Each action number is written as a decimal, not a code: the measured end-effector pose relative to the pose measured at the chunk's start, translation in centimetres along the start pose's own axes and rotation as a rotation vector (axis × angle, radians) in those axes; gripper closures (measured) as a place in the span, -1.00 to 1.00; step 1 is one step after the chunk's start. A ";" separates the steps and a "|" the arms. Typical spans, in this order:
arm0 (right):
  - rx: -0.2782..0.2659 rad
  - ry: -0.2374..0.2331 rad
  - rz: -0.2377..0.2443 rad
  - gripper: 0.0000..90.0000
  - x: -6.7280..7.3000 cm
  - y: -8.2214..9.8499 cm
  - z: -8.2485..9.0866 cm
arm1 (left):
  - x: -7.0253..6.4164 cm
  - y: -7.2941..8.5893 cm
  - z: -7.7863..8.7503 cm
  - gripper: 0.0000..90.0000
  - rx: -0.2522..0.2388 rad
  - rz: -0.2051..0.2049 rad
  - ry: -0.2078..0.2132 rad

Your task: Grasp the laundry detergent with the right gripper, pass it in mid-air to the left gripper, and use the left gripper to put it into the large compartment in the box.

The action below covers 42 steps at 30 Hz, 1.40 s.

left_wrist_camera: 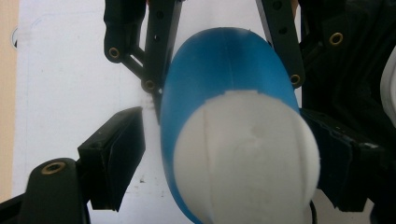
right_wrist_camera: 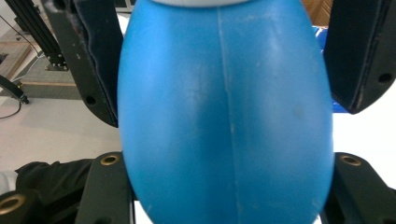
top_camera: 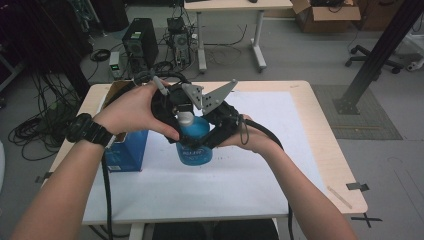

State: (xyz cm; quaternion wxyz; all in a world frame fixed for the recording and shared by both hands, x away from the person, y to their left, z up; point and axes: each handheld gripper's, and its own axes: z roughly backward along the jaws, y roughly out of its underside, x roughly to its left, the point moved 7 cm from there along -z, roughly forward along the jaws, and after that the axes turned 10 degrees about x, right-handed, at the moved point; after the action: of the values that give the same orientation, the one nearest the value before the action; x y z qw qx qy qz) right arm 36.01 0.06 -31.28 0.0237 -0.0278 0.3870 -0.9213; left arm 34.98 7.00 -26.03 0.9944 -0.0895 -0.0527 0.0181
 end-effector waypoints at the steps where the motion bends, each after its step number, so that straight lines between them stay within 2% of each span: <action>1: 0.000 0.000 -0.001 -0.07 0.0 0.0 0.0 | 0.0 0.0 0.0 -0.57 0.002 -0.002 -0.001; 19: 0.002 -0.001 -0.003 -0.07 0.1 0.3 -0.1 | -0.2 -0.3 -0.3 -0.34 0.020 -0.007 0.014; 31: 0.007 0.004 0.000 -0.07 0.0 0.6 -0.1 | -0.2 -0.4 -0.1 -0.18 0.008 0.002 0.023; 42: 0.000 -0.005 -0.005 -0.08 0.0 0.5 0.1 | -0.2 -0.5 0.2 -0.16 0.009 0.018 0.024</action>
State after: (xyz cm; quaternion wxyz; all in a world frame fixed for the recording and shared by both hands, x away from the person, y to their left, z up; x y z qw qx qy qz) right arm 36.01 -0.37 -31.58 0.0225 -0.0312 0.3870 -0.9213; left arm 34.81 6.50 -25.77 0.9952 -0.0857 -0.0398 0.0260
